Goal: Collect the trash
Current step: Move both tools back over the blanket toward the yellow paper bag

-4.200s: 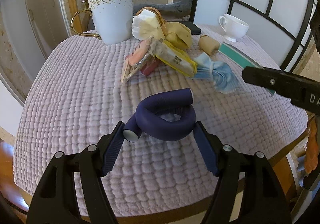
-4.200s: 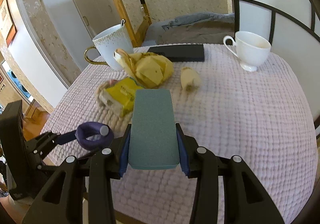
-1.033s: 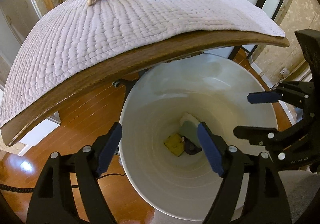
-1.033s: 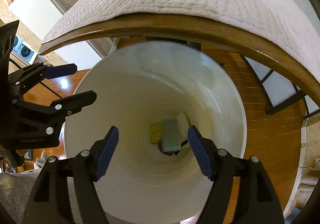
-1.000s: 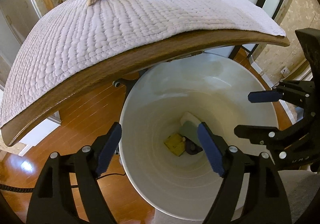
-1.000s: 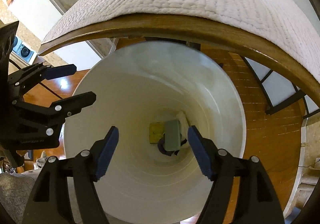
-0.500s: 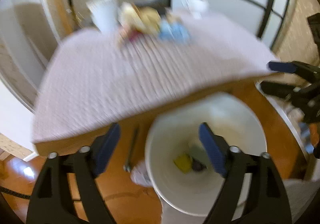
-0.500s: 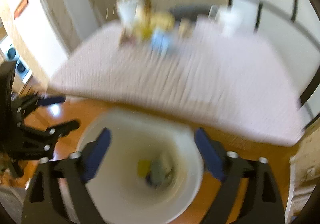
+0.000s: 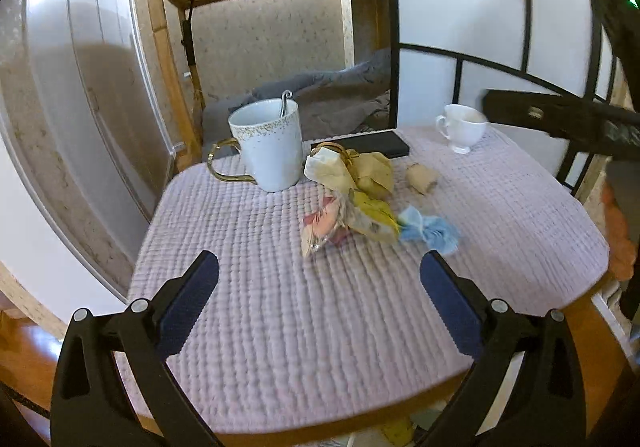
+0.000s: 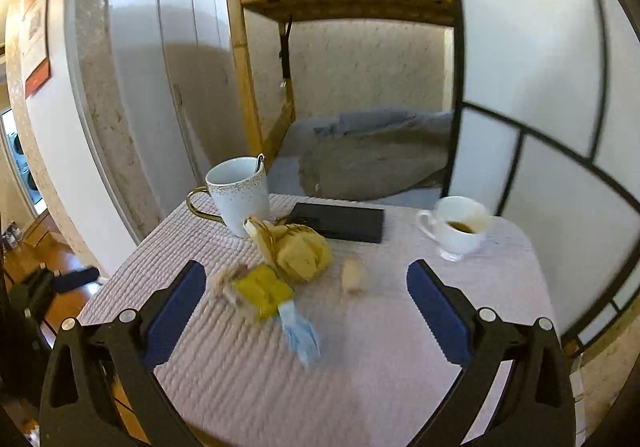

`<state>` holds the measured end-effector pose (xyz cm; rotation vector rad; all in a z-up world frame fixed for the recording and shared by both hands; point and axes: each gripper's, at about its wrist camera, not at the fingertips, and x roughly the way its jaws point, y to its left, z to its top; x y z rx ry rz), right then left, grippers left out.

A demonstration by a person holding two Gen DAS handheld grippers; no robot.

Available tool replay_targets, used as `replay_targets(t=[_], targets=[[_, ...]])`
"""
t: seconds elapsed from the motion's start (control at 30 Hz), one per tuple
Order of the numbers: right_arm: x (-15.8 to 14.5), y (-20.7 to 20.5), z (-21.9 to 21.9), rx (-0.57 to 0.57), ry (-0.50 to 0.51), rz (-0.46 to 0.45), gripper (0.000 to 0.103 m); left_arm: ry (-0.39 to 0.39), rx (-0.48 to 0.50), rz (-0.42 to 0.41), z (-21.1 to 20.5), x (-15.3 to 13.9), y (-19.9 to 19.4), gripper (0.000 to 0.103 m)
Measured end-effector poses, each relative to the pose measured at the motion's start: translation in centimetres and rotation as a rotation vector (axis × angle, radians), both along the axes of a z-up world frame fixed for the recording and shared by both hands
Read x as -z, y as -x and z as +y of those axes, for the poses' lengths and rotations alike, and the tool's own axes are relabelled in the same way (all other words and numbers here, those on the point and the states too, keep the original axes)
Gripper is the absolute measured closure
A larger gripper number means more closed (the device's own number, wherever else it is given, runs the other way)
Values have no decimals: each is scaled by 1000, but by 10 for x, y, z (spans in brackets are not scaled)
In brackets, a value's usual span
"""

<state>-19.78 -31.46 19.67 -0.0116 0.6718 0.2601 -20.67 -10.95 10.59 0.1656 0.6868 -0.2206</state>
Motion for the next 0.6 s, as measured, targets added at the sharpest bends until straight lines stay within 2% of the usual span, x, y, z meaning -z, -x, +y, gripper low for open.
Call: replay_targets(t=[0.17, 0.33, 0.43, 0.6], targets=[[36, -75, 23, -16, -7, 140, 4, 48, -37, 56, 4, 15, -31, 2], [71, -115, 38, -29, 41, 219, 4, 5, -7, 87, -5, 33, -49, 2], [82, -129, 42, -18, 48, 237, 4, -23, 21, 55, -15, 36, -44, 2], [95, -146, 41, -19, 45, 269, 4, -139, 96, -30, -47, 46, -26, 2]])
